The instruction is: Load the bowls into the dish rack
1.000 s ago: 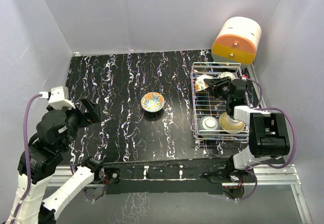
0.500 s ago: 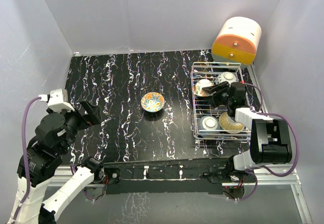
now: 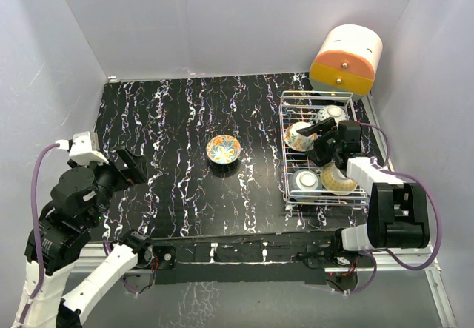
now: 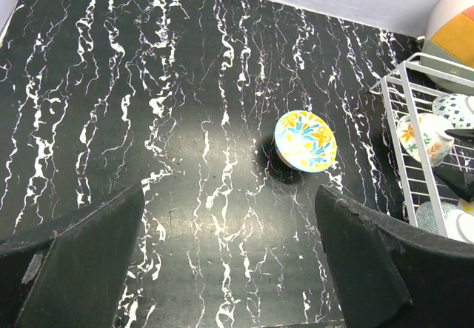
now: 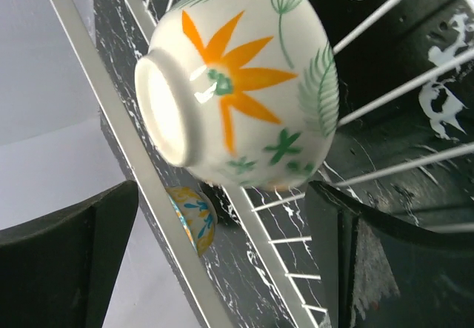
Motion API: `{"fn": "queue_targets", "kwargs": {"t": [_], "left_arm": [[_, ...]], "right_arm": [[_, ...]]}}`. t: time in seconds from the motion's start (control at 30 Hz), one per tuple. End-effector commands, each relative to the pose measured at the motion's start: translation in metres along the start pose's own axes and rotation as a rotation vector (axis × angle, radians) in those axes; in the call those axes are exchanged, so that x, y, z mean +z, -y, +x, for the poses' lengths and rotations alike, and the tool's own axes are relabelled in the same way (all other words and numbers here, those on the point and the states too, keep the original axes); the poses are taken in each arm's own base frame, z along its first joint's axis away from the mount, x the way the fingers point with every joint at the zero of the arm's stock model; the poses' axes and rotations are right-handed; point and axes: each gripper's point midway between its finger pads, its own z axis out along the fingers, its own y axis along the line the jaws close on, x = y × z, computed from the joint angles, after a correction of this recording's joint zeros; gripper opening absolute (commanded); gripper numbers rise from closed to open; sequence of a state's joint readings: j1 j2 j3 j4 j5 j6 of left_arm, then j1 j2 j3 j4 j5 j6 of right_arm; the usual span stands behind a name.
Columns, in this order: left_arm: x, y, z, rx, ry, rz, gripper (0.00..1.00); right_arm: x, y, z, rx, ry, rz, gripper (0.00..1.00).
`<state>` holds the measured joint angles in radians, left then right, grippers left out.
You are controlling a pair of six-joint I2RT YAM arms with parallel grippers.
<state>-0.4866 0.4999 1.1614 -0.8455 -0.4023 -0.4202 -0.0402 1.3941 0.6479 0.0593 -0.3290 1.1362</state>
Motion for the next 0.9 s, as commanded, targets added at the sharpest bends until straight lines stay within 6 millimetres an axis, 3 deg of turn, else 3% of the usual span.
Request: {"fn": "queue_targets", "kwargs": {"t": [0.0, 0.43, 0.63, 0.87], "left_arm": [[0.0, 0.002, 0.002, 0.003, -0.001, 0.018, 0.97], [0.001, 0.002, 0.004, 0.009, -0.001, 0.021, 0.97], [0.006, 0.004, 0.005, 0.016, -0.008, 0.021, 0.97], [0.016, 0.013, 0.005, 0.023, -0.02, 0.039, 0.97]], "right_arm": [[-0.014, -0.012, -0.009, -0.051, 0.033, 0.015, 0.99], [-0.055, -0.048, -0.013, -0.188, 0.061, -0.035, 0.99], [-0.076, -0.068, -0.042, -0.42, 0.182, 0.019, 0.99], [-0.056, -0.073, -0.057, -0.695, 0.149, 0.175, 0.99]]}}
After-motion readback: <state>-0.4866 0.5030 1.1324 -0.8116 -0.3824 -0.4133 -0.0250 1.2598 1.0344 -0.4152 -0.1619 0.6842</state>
